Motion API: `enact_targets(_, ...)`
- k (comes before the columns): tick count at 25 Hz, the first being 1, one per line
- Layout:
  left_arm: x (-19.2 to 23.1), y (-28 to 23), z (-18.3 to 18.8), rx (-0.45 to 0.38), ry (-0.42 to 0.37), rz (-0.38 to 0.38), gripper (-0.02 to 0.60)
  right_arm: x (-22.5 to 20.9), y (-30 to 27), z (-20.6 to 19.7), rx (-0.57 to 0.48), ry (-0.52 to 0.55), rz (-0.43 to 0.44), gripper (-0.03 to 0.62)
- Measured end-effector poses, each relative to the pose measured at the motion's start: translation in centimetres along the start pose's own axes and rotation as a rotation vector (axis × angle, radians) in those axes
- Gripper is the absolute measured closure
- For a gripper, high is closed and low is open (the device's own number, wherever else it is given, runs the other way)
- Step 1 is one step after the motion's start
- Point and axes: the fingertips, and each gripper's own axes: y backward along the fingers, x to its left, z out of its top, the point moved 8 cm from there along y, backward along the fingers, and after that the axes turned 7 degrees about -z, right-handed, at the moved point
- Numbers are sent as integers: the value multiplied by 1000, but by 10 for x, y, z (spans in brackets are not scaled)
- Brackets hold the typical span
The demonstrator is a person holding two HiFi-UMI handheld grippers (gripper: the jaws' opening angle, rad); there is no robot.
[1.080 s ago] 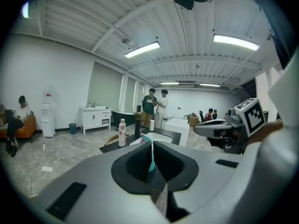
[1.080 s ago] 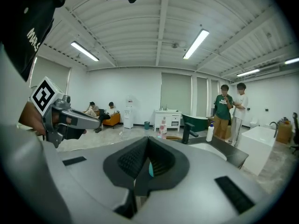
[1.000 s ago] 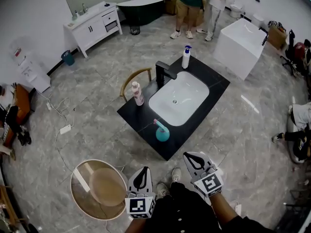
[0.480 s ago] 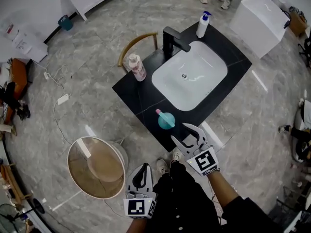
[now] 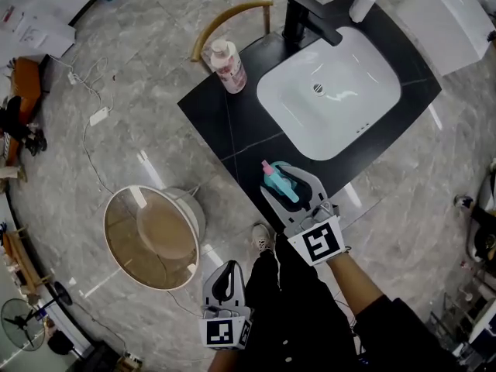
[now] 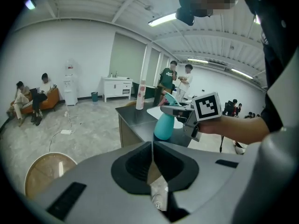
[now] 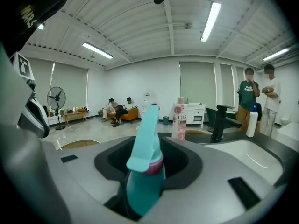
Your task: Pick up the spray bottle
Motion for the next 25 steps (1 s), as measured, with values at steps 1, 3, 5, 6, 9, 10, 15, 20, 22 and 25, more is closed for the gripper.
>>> enact_targets(1,1,-1,-2,3,5,6,561,0,-3,0,-7,4,2,454)
enact_targets(3,2,-3,-4,8,11,18,561,0,-6,-1,-15,9,6,467)
enact_targets(5,3,-4,-3,5,12,22,561,1,-7,-2,-11,11,9,468)
enact_targets(6,2,-4,-2,1,11,22,561,2,-6,-1,-8,11,11,468)
enact_targets(9,0,-4,5,-19,-3,18,561,0,1,3,-7,7,13,468)
enact_targets(10,-1,-3,10,-26,-13,13,561,-2,5,6,-11,6,10,468)
enact_targets(15,-8,0,37,-86,-57,-11,561,-17,36,31,-55,-30,-42,468)
enact_targets(20,-10,-1,67,-156,-121,-39,561,-33,80,61,-82,-79,-130,469)
enact_targets(22,-12,-4,82,-192,-148,-64,561,-38,98,71,-86,-74,-176,469)
enact_targets(25,-21,-6,100,-234,-180,-96,561,-45,128,77,-88,-83,-238,470)
